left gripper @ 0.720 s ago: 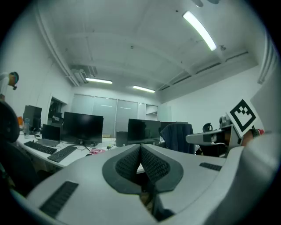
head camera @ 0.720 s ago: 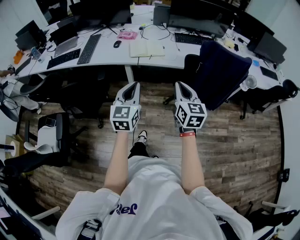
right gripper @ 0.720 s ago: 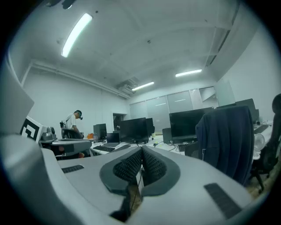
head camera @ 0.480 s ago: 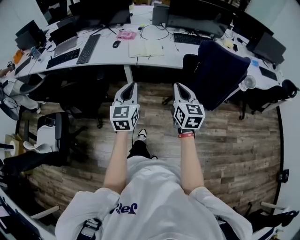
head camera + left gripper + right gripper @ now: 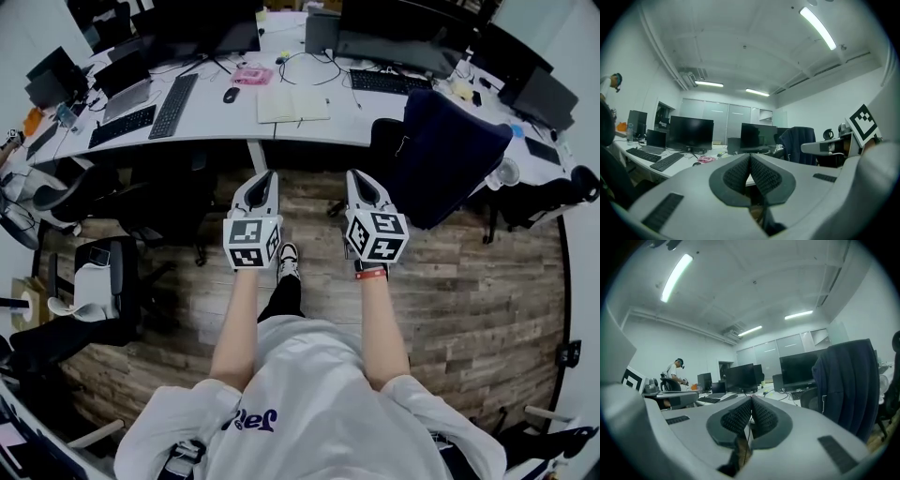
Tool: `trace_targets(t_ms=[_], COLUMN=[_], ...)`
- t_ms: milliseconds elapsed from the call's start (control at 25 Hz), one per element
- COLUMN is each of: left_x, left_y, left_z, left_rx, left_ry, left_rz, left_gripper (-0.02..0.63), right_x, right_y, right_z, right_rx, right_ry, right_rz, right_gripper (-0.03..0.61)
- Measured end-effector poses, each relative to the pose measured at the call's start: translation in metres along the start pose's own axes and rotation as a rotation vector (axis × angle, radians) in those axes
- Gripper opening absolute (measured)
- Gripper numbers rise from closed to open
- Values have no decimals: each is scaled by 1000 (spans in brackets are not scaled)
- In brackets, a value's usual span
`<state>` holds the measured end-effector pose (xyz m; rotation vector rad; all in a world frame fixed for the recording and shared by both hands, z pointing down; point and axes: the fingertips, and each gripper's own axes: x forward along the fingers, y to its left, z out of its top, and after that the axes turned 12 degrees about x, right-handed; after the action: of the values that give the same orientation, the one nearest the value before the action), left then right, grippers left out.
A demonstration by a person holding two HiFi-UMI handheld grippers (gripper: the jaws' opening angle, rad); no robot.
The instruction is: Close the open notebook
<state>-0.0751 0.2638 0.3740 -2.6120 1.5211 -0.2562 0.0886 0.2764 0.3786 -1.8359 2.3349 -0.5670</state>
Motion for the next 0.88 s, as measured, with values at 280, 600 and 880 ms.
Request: trace_targets(t_ms=[280,600,880], left_x=[90,185,254], left_y=[29,84,137], left_z=[0,2,-13], left_rx=[28,-12,15], left_ry=[15,37,84], left_rz=[-27,-3,-4], left_gripper=[18,18,18], right_x=[90,199,289], right_y=[-23,-37,-34], right_z=[29,50,56], right_rx=[-2,12,41], right_ry=[-5,20,51], right_rz=[5,4,23], right_gripper=[14,14,8])
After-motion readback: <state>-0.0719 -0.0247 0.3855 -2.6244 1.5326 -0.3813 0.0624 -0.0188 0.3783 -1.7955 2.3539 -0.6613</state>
